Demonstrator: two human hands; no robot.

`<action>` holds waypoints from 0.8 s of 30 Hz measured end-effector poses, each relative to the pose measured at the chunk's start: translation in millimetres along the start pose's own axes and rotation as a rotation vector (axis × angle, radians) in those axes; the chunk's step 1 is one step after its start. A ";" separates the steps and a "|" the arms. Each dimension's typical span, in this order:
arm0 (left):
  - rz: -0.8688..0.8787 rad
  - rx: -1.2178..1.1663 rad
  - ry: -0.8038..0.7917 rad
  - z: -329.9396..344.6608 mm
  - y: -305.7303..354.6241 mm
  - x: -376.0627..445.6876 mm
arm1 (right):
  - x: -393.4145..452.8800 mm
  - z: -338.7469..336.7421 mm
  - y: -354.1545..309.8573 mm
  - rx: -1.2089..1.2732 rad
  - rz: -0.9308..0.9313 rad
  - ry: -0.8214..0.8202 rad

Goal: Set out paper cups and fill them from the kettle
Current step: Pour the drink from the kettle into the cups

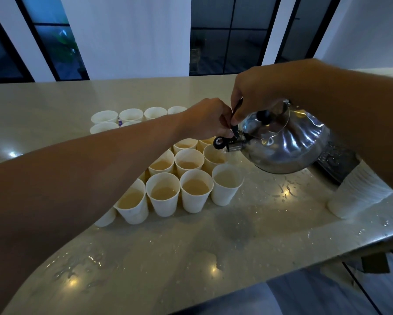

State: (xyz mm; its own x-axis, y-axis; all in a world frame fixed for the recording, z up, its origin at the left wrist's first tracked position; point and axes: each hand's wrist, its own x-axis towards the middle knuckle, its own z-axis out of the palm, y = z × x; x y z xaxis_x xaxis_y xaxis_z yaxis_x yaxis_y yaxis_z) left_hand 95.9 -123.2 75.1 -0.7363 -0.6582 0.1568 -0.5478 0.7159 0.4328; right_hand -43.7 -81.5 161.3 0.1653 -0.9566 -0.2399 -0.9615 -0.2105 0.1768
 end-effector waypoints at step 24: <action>0.070 0.060 -0.029 -21.5 38.9 -10.4 | -52.5 -9.2 16.3 0.269 0.031 0.011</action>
State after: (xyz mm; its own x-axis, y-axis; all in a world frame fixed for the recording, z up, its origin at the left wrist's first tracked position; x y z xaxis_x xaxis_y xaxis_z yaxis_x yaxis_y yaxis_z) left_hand 90.7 -93.5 109.4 -0.7846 -0.5993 0.1586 -0.5164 0.7733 0.3679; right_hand -66.0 -36.6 185.6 0.1362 -0.9641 -0.2281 -0.9896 -0.1218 -0.0760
